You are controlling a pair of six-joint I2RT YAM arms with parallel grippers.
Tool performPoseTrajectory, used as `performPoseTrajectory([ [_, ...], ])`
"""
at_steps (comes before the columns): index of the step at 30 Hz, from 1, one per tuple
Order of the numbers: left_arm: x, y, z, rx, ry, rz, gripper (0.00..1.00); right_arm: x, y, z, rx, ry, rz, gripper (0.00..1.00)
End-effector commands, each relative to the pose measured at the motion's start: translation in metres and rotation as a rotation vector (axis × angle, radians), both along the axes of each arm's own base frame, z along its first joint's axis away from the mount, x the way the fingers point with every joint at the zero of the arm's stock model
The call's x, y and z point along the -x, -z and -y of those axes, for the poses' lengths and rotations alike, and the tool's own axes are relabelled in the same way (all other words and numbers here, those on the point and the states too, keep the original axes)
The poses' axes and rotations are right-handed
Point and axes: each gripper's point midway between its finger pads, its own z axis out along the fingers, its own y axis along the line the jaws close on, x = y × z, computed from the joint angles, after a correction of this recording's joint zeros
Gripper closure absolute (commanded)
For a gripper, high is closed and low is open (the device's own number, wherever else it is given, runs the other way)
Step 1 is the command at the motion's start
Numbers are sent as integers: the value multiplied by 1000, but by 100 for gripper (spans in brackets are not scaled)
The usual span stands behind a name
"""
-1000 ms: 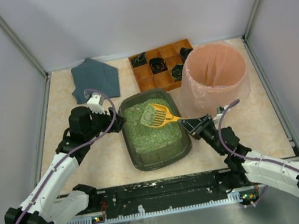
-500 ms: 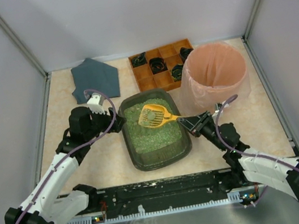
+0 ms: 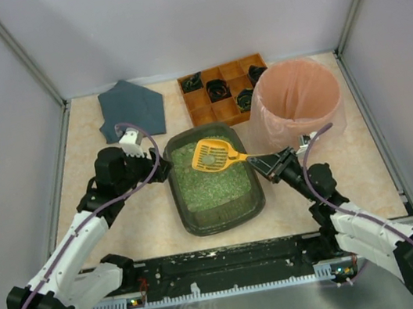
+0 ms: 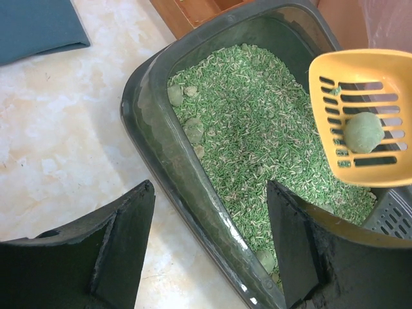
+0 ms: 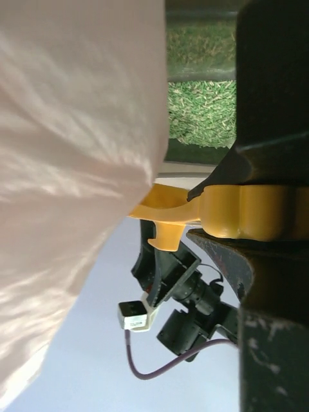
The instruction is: Clean the litter box
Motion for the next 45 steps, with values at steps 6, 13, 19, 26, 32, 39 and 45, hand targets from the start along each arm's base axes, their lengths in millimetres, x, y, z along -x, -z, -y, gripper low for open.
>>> performPoseTrajectory([
  [6, -2, -9, 0, 14, 5, 50, 22, -4, -40, 5, -30, -14, 106, 100],
  [13, -4, -9, -6, -3, -27, 51, 16, 0, -51, 4, -21, -32, 129, 100],
  [19, -5, -8, -10, -8, -50, 55, 11, 6, -63, 11, -42, -10, 116, 100],
  [26, -6, -7, -12, -15, -64, 49, 1, 12, -101, 15, -54, -4, 138, 100],
  [32, -6, -9, -17, -21, -89, 60, 0, -3, -133, 33, 41, 137, 124, 100],
  [39, -5, -7, -16, -20, -80, 53, 0, -20, -183, 78, 62, 396, 173, 100],
  [45, -5, -8, -15, -15, -76, 56, 0, -22, -205, 132, 113, 679, 177, 100],
])
